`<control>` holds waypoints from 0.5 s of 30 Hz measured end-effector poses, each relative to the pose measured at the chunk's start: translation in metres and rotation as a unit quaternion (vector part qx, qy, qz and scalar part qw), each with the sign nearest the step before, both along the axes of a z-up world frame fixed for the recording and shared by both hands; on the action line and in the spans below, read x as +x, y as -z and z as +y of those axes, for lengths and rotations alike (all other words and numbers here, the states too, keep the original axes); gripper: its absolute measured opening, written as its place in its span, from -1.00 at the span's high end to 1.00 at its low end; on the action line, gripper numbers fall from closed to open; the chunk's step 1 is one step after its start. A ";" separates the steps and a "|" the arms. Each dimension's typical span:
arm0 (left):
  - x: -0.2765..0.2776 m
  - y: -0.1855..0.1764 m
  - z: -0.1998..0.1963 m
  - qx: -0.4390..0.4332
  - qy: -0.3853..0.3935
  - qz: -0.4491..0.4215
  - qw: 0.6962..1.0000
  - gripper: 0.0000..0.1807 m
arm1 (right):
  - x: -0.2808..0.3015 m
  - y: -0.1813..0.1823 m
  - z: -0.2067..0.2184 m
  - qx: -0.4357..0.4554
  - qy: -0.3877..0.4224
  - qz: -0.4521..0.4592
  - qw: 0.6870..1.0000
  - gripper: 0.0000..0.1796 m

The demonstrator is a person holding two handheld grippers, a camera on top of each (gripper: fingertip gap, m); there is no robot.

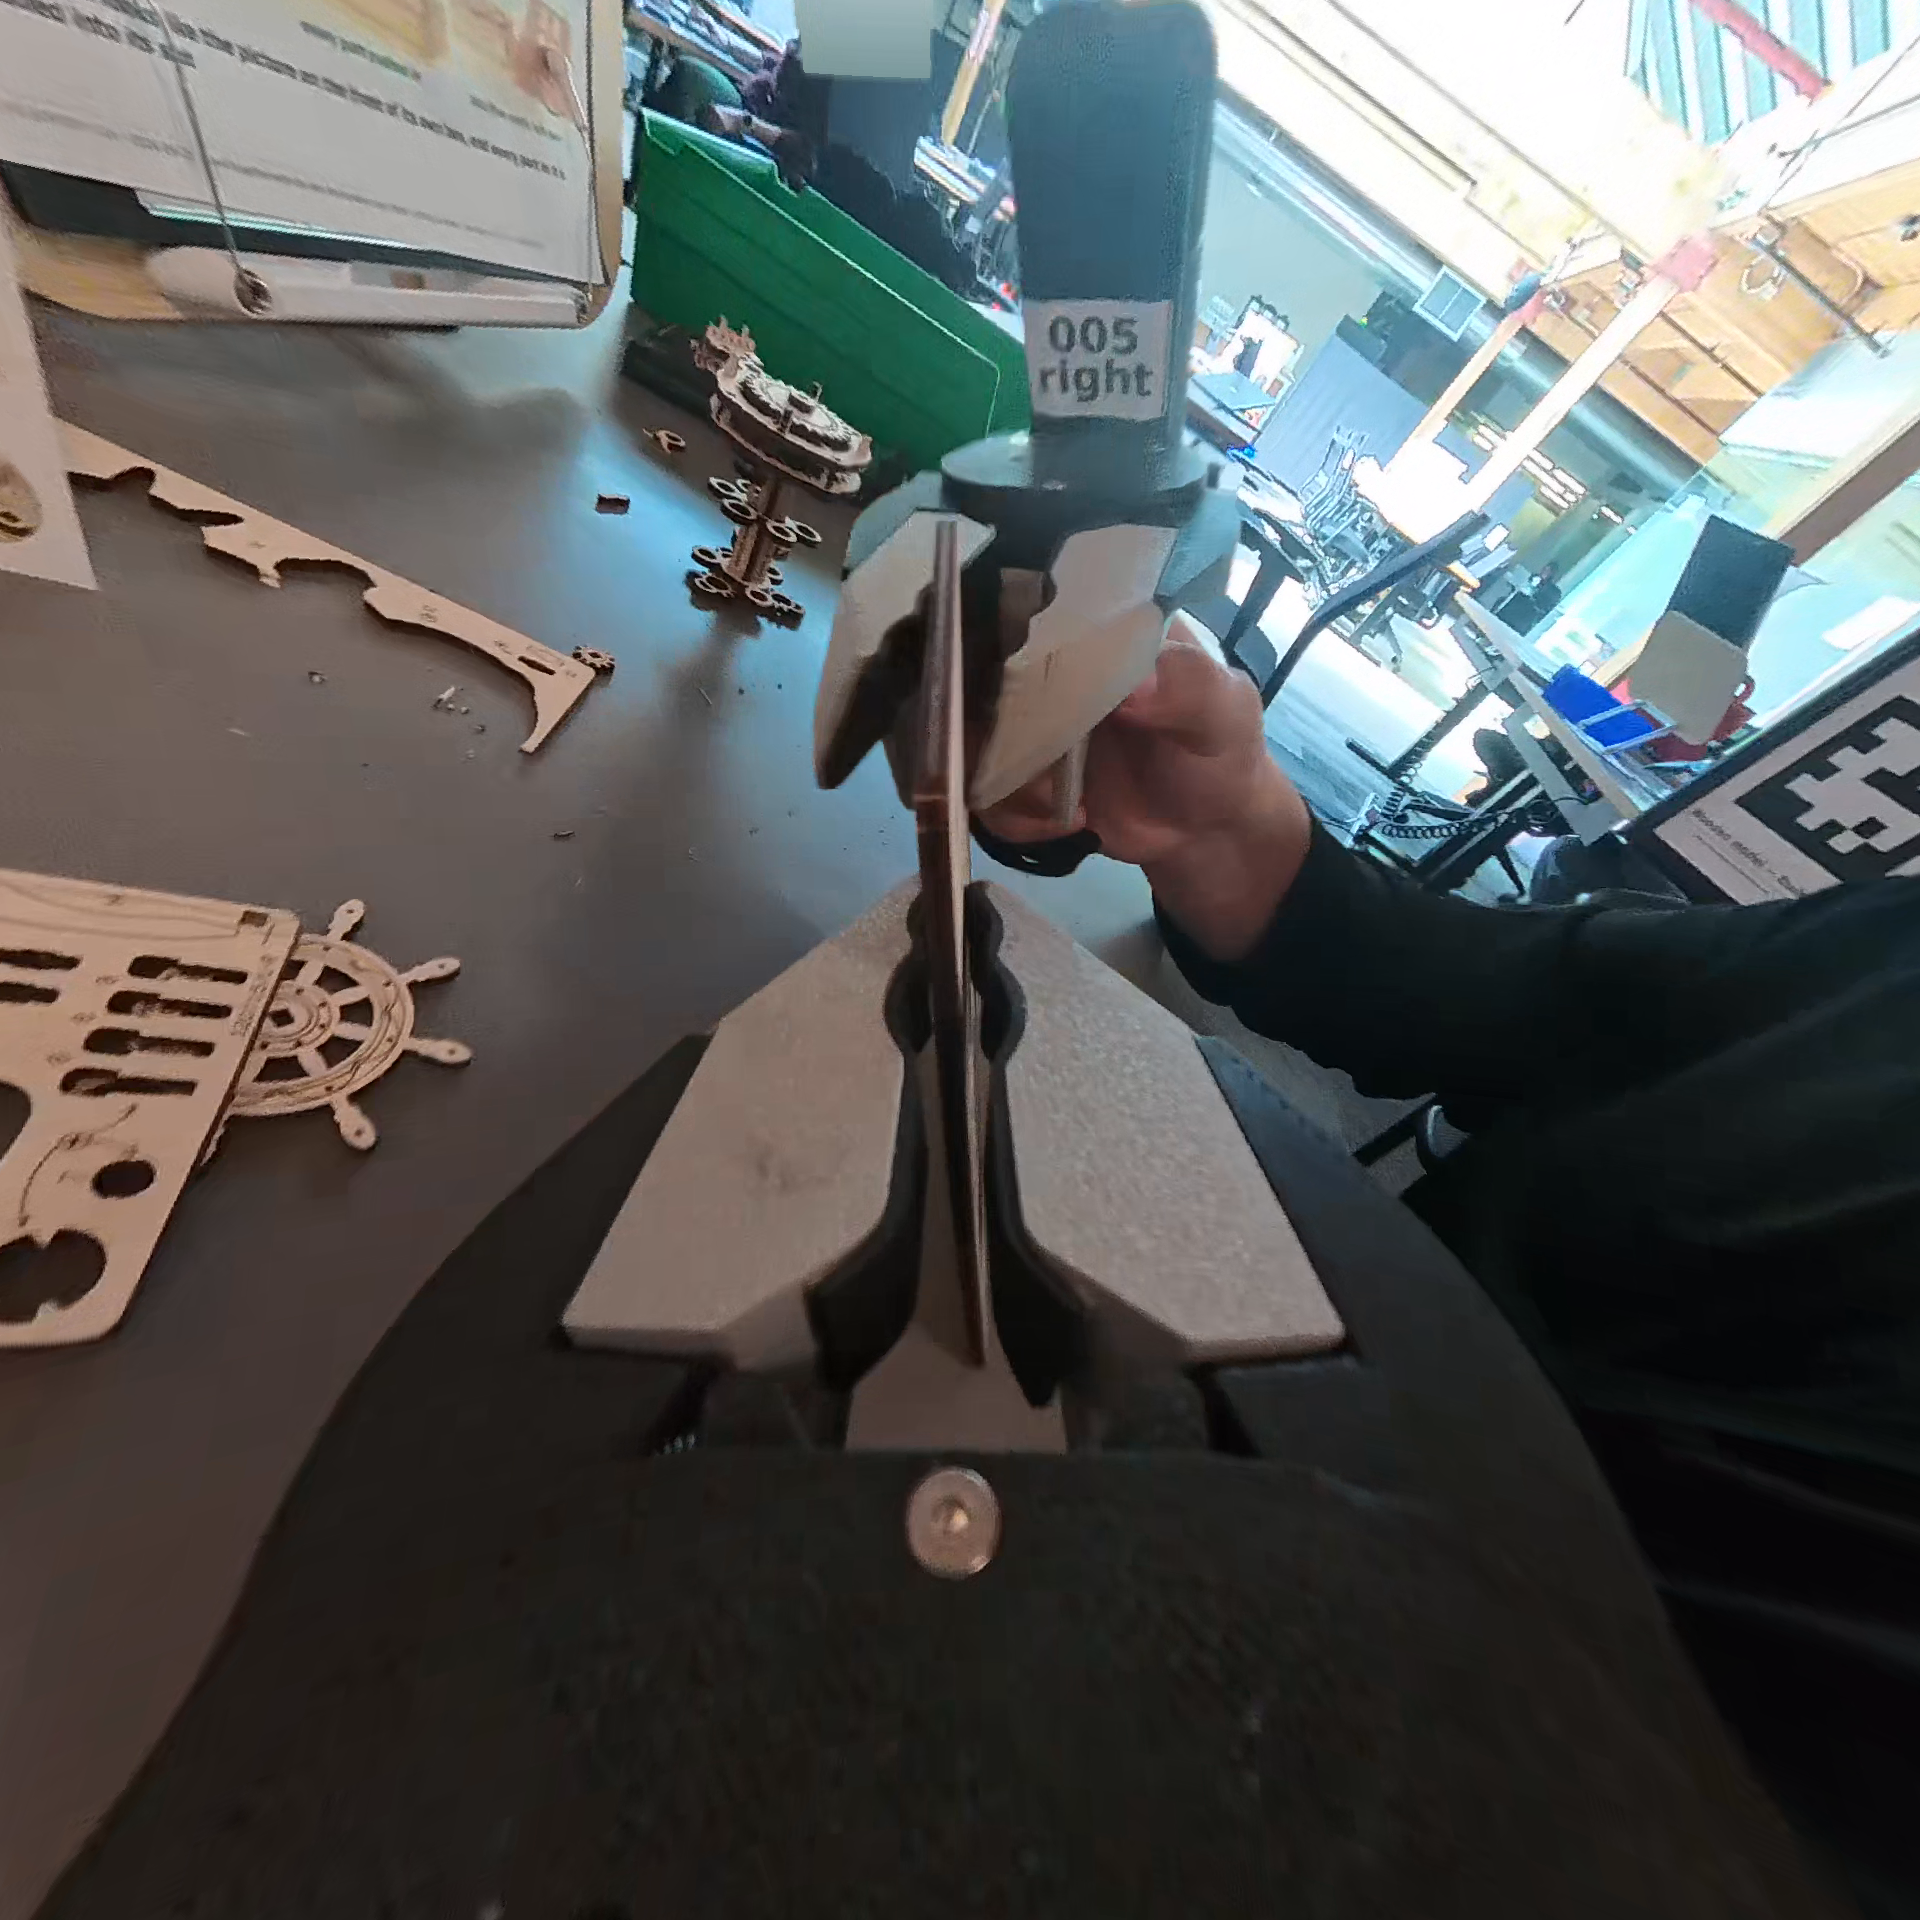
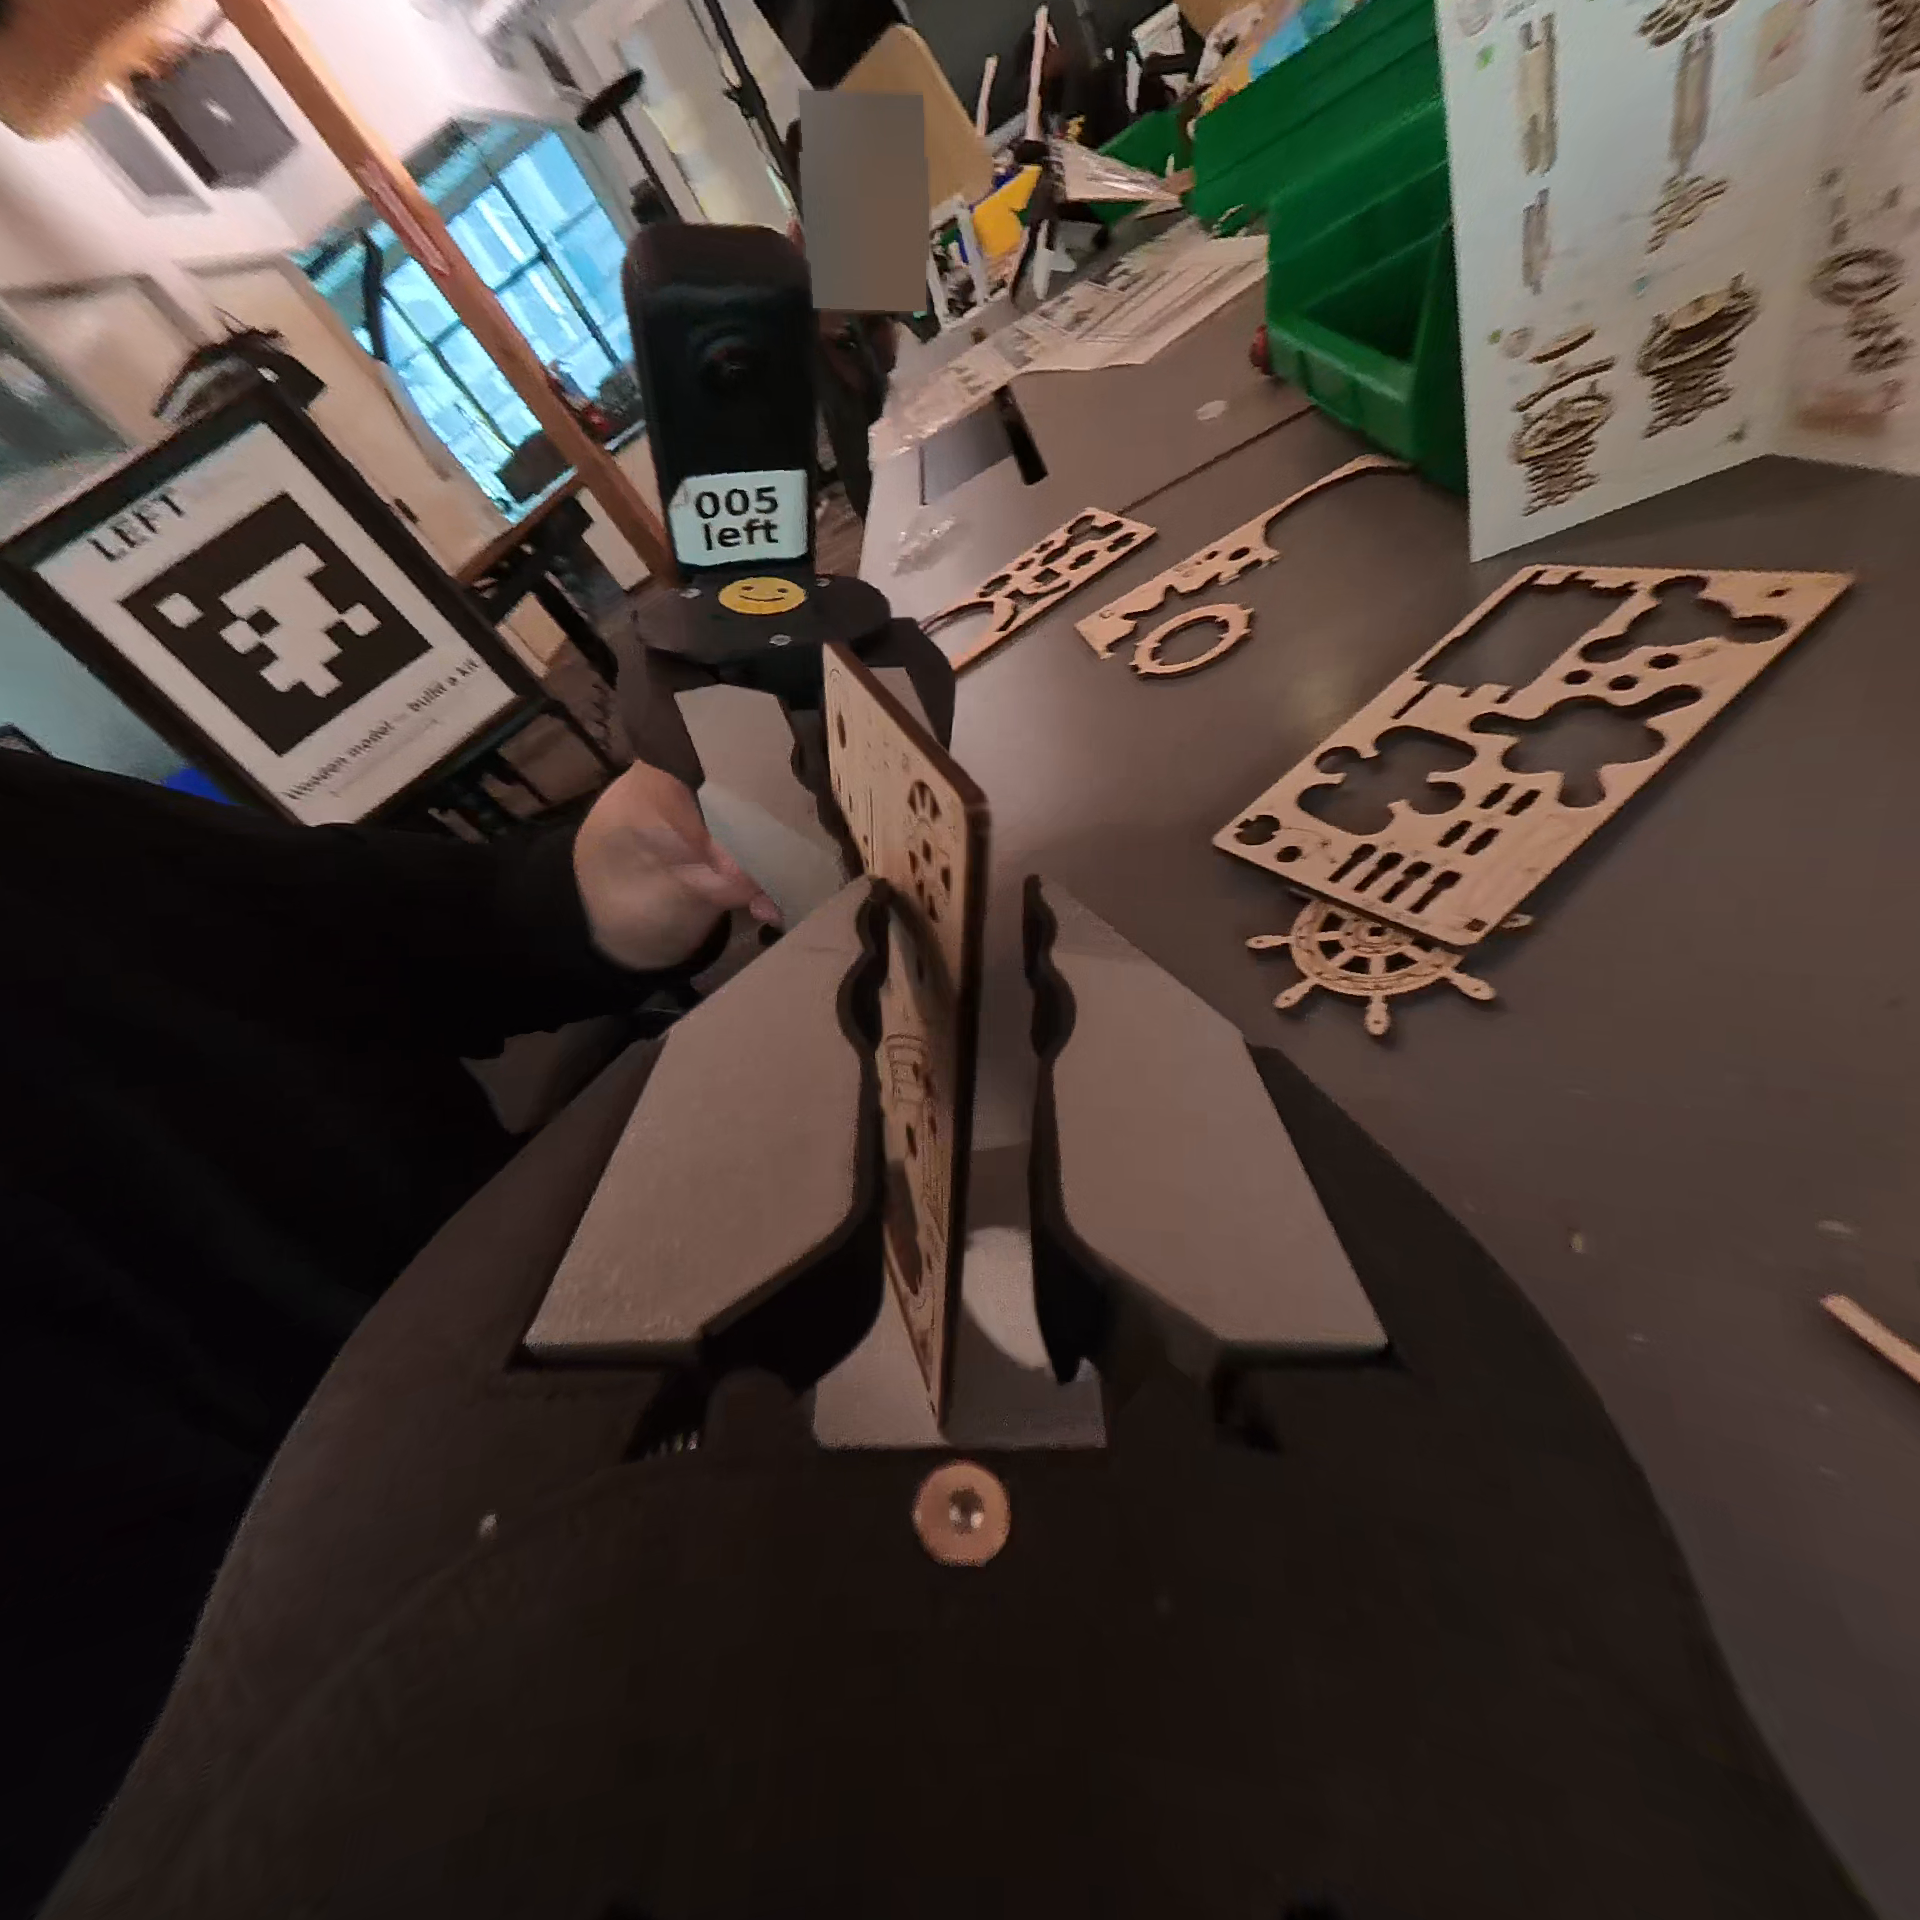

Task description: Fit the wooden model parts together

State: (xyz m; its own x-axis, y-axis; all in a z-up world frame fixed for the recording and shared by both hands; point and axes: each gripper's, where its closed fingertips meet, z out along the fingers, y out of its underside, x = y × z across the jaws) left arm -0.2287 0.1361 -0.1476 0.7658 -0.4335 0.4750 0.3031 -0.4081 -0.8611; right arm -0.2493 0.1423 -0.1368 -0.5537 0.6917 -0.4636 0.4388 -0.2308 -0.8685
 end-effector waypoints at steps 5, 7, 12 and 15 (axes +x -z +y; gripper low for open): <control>-0.001 0.002 0.018 -0.002 -0.017 0.024 1.000 0.98 | -0.003 0.001 0.013 -0.005 0.005 -0.006 1.000 0.80; 0.000 0.002 0.021 0.003 -0.020 0.030 0.999 0.97 | -0.002 -0.001 0.016 -0.027 -0.004 -0.006 1.000 0.84; 0.000 0.002 0.026 0.005 -0.025 0.014 1.000 0.98 | 0.000 -0.002 0.023 -0.016 0.014 -0.002 1.000 0.85; 0.001 0.001 0.028 0.014 -0.028 0.029 0.999 0.98 | 0.000 -0.001 0.024 -0.003 0.019 -0.004 1.000 0.82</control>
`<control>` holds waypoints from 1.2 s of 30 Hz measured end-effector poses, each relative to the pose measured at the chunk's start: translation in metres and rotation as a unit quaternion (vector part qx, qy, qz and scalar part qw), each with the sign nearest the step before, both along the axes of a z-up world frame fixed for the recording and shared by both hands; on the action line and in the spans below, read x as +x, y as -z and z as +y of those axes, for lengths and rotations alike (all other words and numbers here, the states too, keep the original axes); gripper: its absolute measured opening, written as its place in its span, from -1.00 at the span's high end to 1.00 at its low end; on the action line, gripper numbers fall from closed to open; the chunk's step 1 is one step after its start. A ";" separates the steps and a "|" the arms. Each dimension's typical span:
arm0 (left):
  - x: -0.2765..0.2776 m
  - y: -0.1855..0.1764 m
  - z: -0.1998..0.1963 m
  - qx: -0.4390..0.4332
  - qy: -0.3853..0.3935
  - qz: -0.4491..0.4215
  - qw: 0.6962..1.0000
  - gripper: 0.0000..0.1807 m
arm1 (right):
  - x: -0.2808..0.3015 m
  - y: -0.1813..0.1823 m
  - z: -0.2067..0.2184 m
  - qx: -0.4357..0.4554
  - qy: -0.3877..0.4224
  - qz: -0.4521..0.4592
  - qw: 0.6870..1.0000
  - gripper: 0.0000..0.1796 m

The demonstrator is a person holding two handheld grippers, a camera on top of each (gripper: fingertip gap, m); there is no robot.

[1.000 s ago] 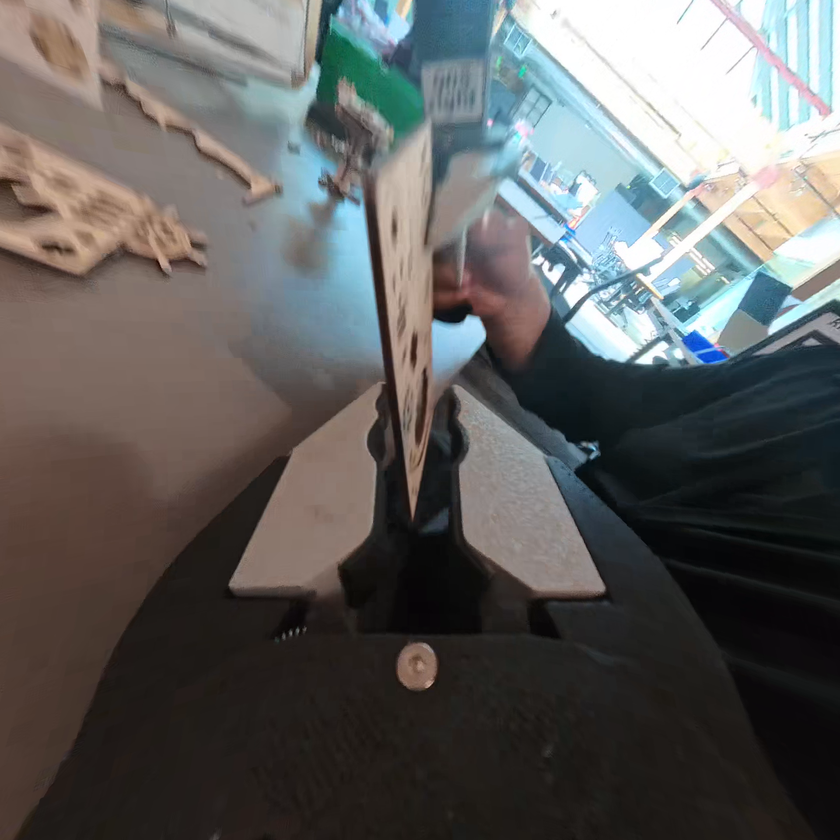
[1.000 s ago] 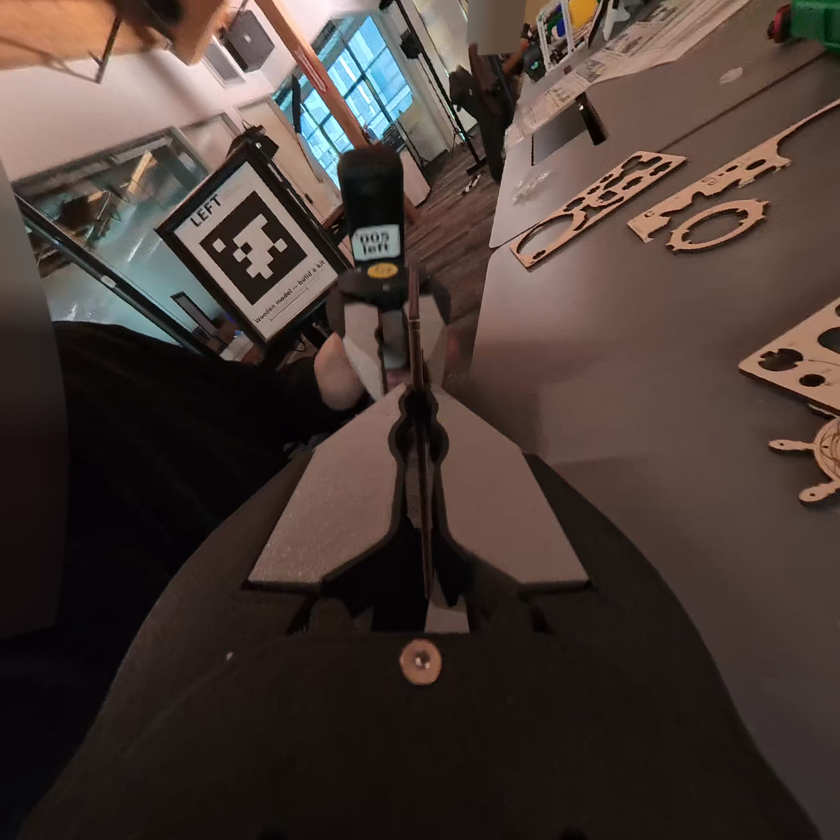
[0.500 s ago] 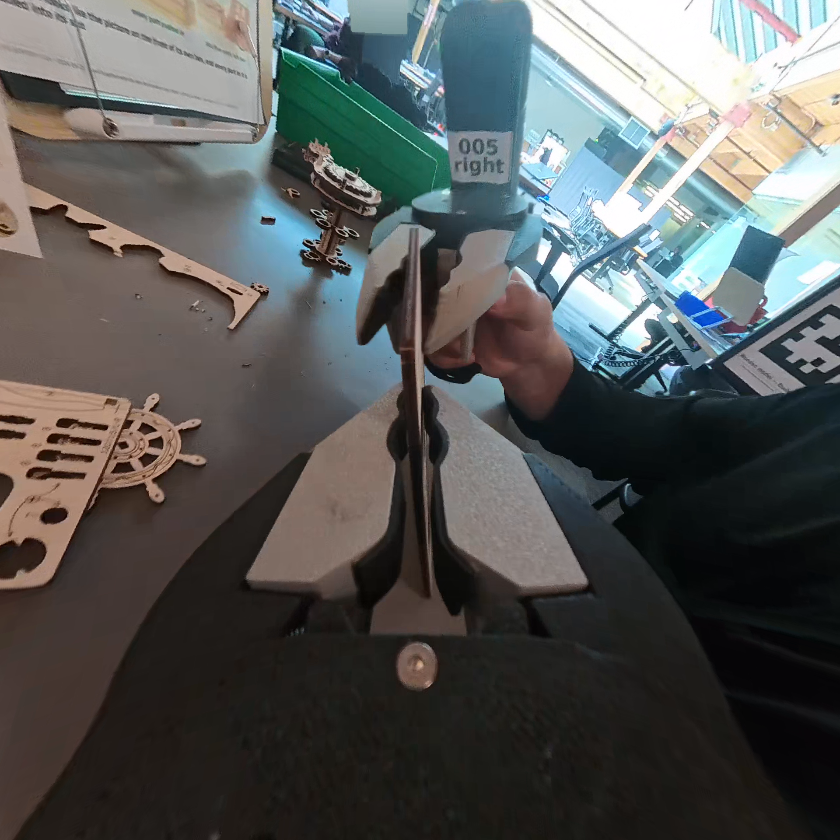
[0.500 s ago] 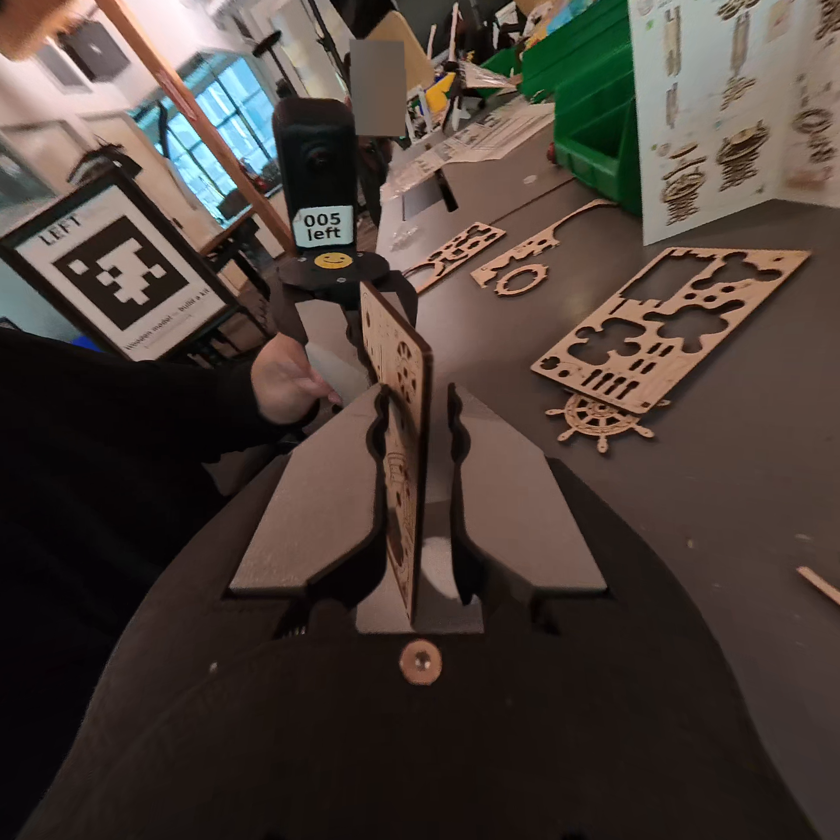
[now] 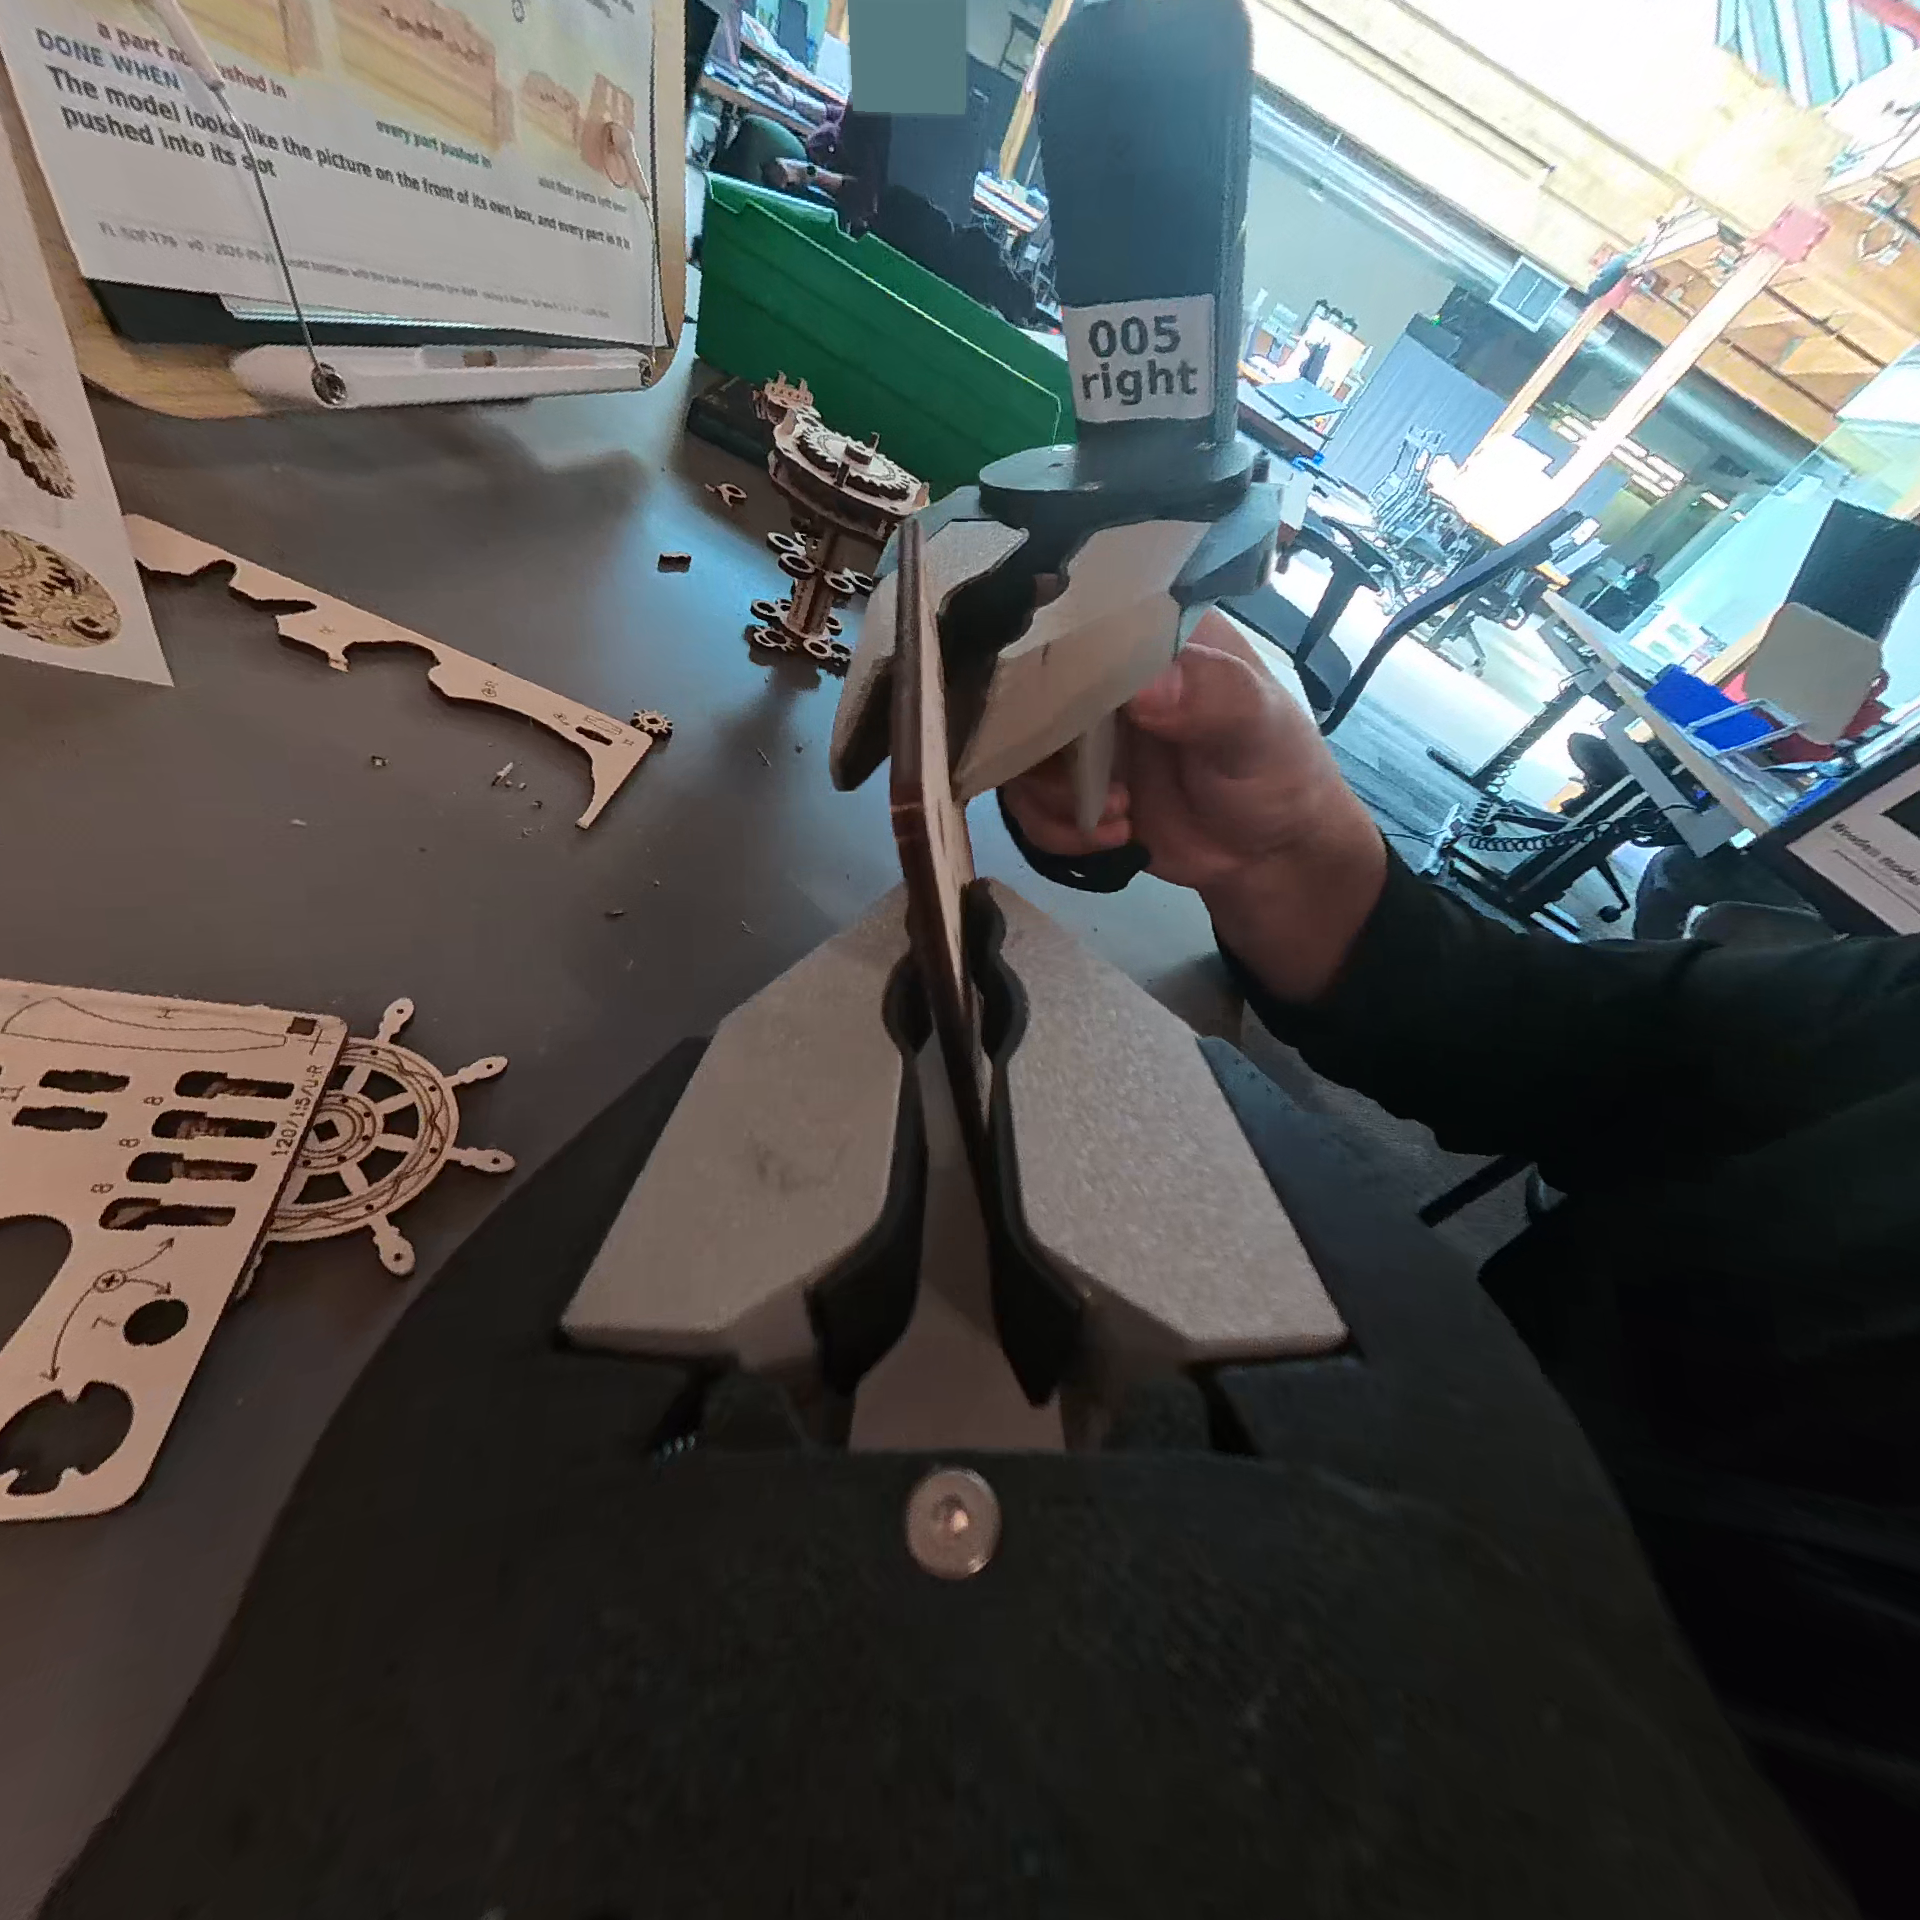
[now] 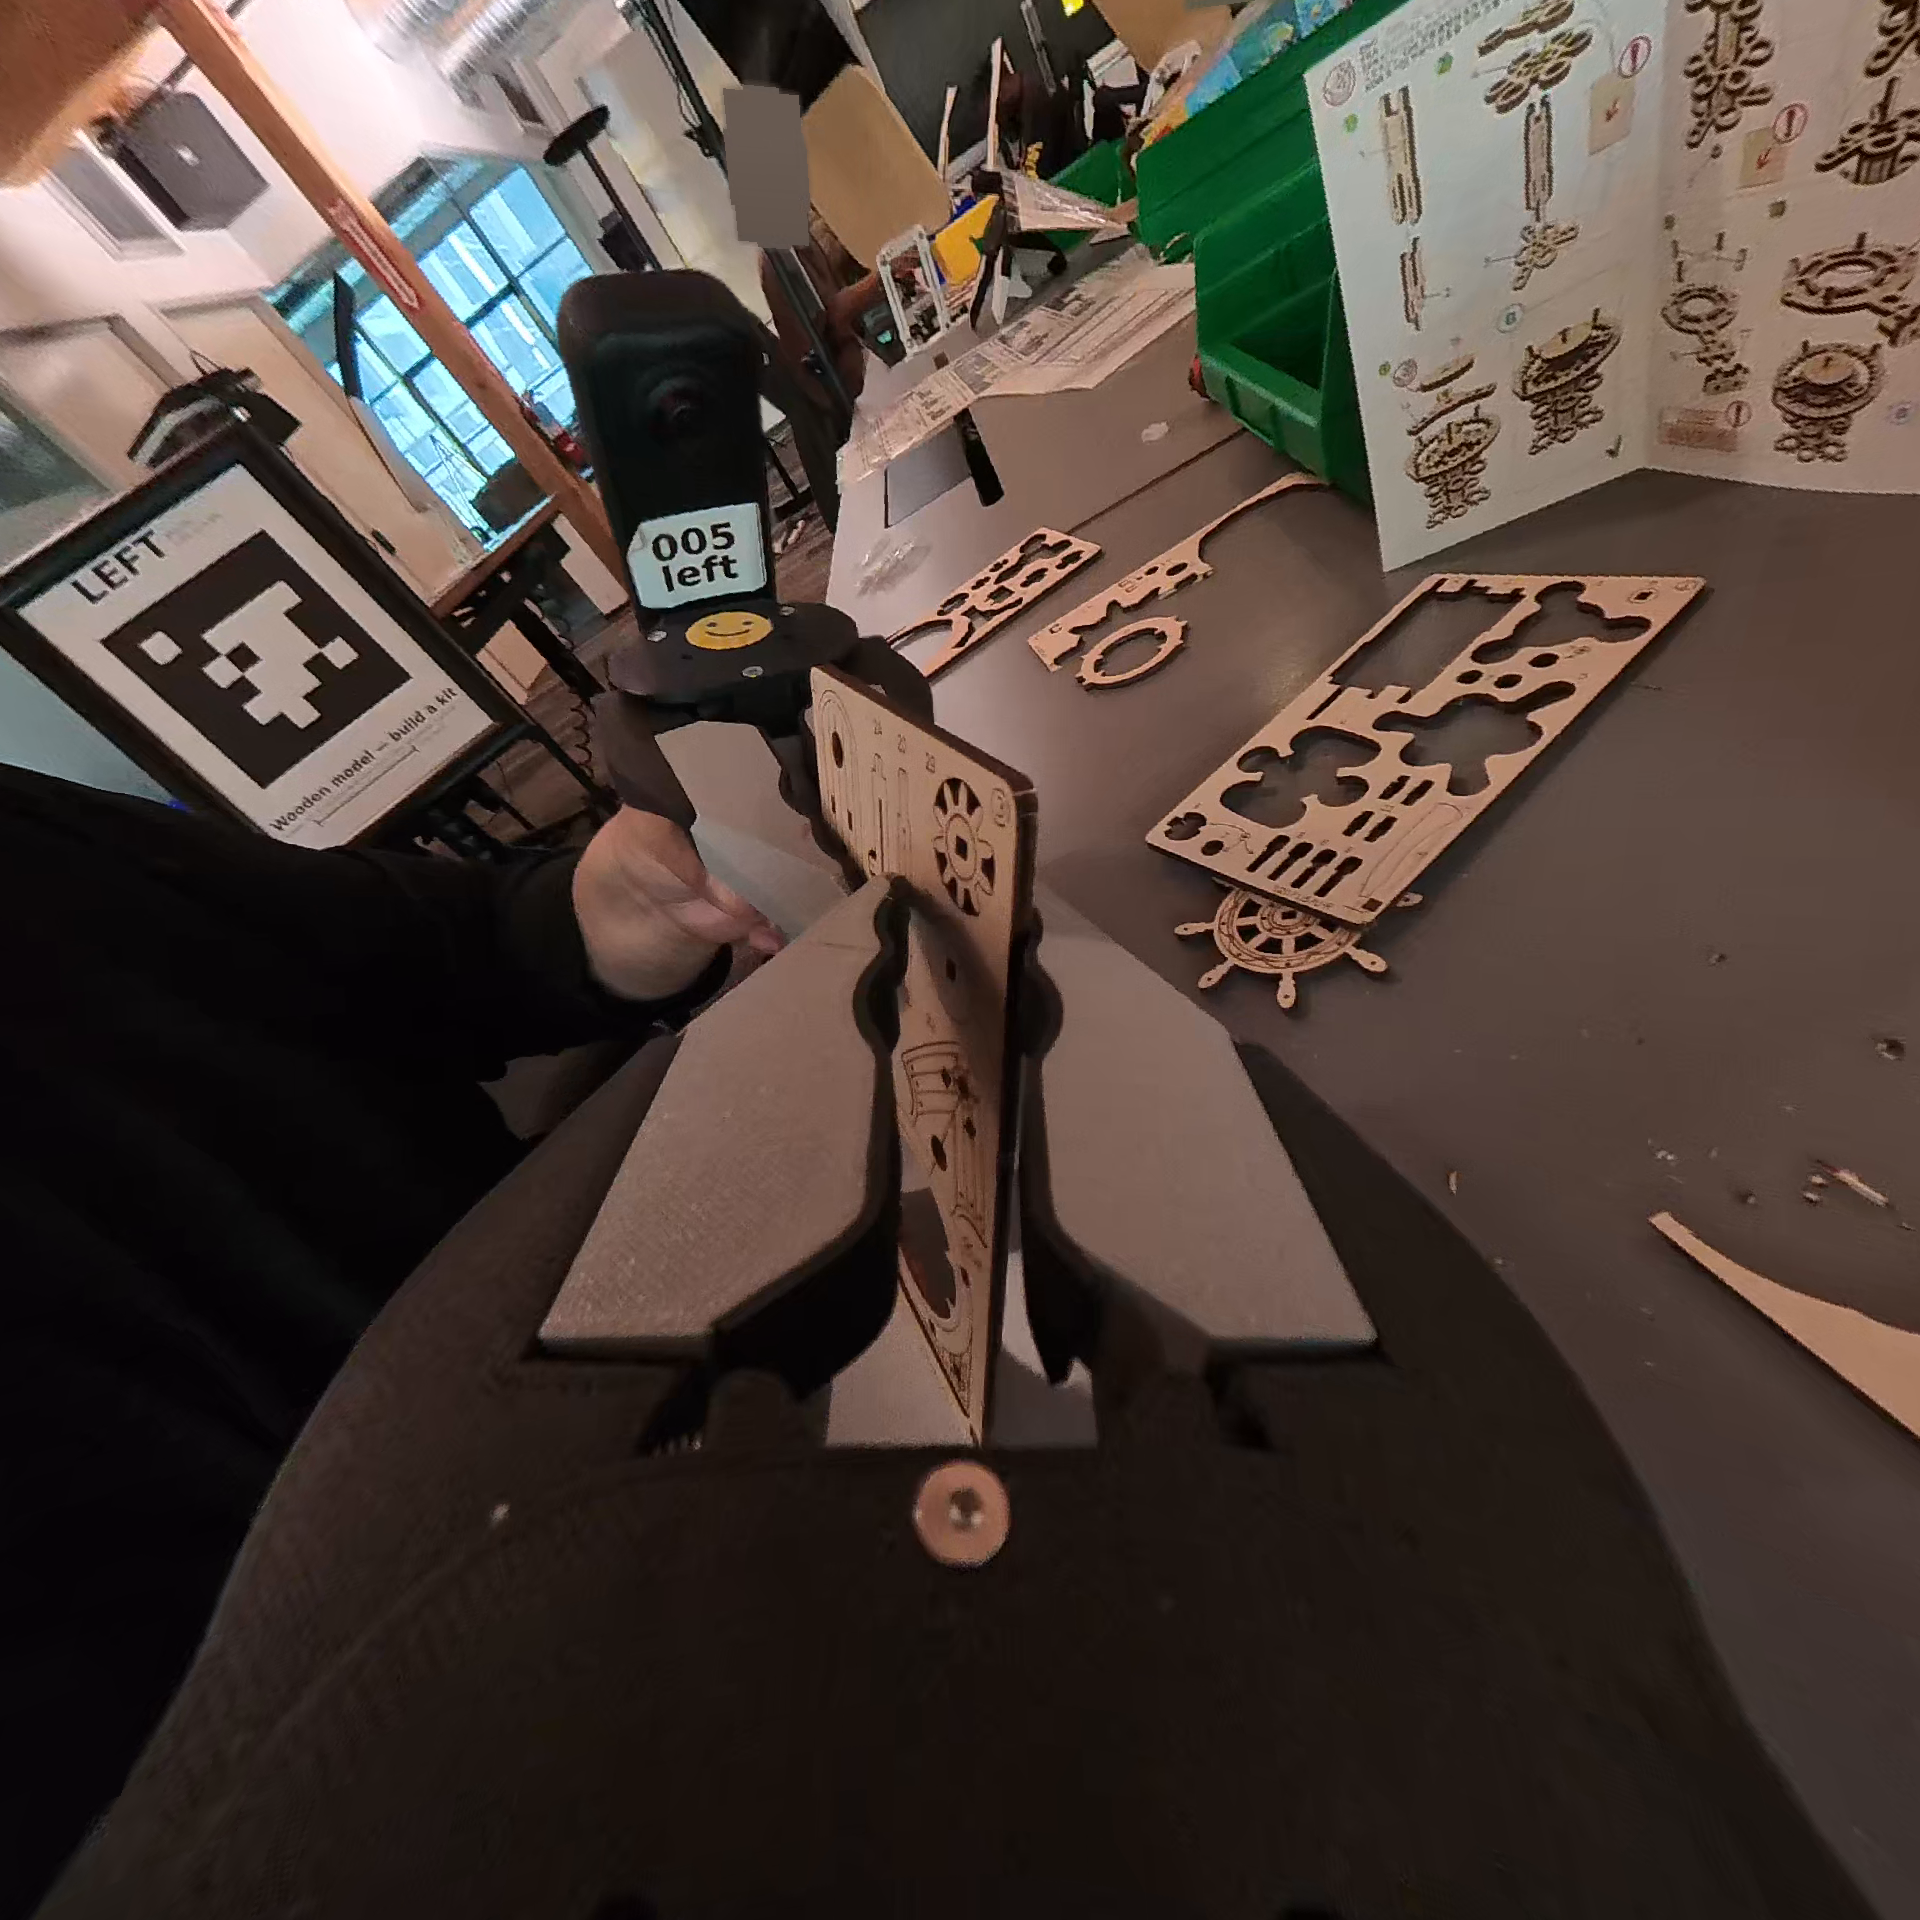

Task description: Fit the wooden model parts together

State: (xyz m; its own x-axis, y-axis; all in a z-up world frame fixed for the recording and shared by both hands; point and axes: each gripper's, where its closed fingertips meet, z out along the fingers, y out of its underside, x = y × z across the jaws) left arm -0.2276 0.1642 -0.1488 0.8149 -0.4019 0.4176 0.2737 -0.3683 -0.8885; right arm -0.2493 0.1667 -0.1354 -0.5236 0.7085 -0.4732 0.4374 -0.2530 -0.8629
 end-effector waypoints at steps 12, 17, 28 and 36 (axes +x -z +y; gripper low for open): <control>-0.006 0.010 0.010 0.008 -0.013 0.028 0.999 0.95 | -0.010 0.014 0.013 0.059 0.040 -0.030 0.997 0.84; -0.018 0.014 0.023 0.016 -0.041 -0.004 0.999 0.95 | -0.024 0.012 0.028 0.214 0.133 0.007 0.968 0.87; -0.012 0.007 0.021 0.026 0.015 -0.107 0.994 0.97 | -0.013 0.003 0.031 0.027 0.059 0.002 0.998 0.75; -0.020 0.011 0.020 0.007 0.019 -0.117 0.993 0.97 | -0.009 0.006 0.044 -0.037 0.044 -0.009 0.998 0.75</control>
